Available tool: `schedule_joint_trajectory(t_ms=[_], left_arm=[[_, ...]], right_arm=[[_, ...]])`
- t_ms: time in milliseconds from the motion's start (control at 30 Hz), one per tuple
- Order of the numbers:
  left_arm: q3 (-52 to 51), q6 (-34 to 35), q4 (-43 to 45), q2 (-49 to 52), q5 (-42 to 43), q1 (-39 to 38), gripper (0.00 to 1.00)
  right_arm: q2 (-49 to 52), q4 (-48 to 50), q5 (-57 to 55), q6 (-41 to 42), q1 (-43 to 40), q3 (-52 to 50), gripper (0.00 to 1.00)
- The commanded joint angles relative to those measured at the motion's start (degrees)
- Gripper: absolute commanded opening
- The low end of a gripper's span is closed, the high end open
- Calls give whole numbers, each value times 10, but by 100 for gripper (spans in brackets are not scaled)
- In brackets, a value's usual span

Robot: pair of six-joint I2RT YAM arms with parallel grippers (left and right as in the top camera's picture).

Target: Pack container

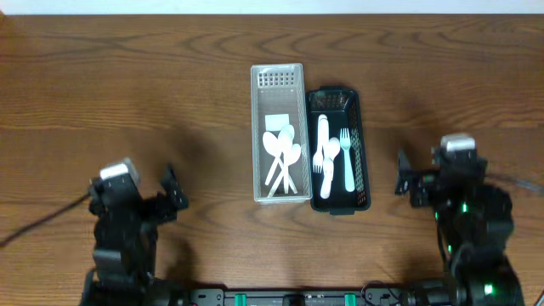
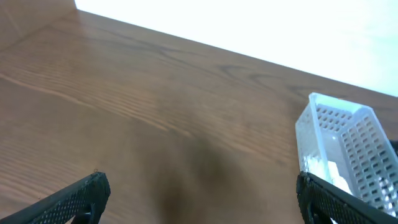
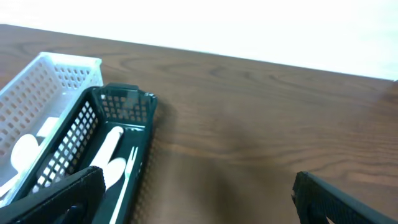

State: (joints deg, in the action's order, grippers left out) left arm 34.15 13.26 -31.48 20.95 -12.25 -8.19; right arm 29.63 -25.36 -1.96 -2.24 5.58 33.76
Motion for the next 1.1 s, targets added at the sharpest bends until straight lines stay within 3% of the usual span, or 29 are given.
schedule_joint_trajectory(t_ms=[0,200,467,1067], left_arm=[[-60,-2,3,-66,-5,-3,98],[-121,-2,13,-94,-5,-3,98],[-122,-82,19,-94,-4,-3,98],[-122,-81,18,-94,-4,-3,98]], right_arm=[[-51,7,-12,-8,7,-53,99],[-72,19,-56,2,7,-104,99],[-64,3,-106,142,3,-106,99],[-64,-27,-143,142,3,-106,99]])
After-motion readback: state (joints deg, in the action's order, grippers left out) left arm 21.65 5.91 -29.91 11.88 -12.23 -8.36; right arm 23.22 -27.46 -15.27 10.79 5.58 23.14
